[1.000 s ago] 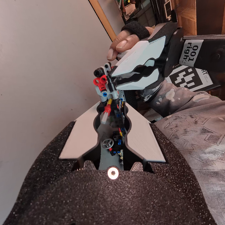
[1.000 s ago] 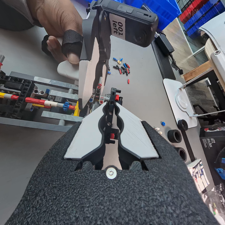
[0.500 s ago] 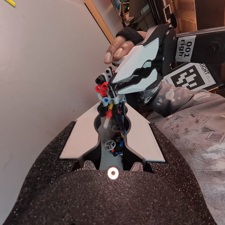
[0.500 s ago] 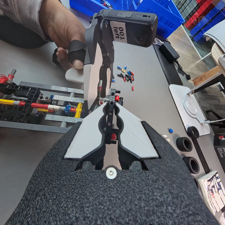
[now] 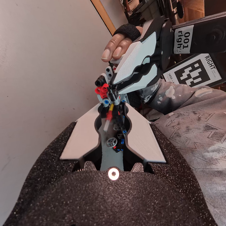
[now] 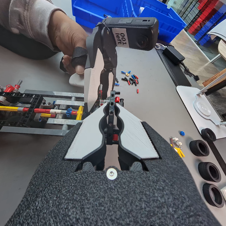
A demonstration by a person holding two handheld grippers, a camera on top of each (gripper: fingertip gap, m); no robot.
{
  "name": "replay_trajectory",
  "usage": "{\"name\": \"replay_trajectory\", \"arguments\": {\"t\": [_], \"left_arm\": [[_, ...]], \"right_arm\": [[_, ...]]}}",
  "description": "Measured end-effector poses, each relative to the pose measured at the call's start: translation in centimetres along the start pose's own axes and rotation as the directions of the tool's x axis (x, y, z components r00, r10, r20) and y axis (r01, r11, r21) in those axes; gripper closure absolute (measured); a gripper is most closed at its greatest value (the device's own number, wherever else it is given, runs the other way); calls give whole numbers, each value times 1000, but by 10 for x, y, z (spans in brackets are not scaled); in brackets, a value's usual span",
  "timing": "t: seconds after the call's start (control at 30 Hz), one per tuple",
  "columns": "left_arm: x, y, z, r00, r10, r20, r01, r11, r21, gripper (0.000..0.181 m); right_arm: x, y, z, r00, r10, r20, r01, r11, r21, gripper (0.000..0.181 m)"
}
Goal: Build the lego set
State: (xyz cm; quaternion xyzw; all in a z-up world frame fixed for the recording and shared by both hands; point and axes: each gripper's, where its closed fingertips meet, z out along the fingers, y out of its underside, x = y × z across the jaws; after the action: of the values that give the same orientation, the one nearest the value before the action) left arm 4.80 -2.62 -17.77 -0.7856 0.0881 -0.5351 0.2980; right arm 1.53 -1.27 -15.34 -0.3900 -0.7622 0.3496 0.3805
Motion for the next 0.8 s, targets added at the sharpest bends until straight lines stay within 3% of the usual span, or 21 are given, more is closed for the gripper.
{"name": "replay_trajectory", "arguments": {"t": [0.8], "left_arm": [[11,-6,-1,998,29,-63,-29,1000,2,153]], "right_arm": [[4,-14,-11,1000,13,-14,-11,995,104,176]]}}
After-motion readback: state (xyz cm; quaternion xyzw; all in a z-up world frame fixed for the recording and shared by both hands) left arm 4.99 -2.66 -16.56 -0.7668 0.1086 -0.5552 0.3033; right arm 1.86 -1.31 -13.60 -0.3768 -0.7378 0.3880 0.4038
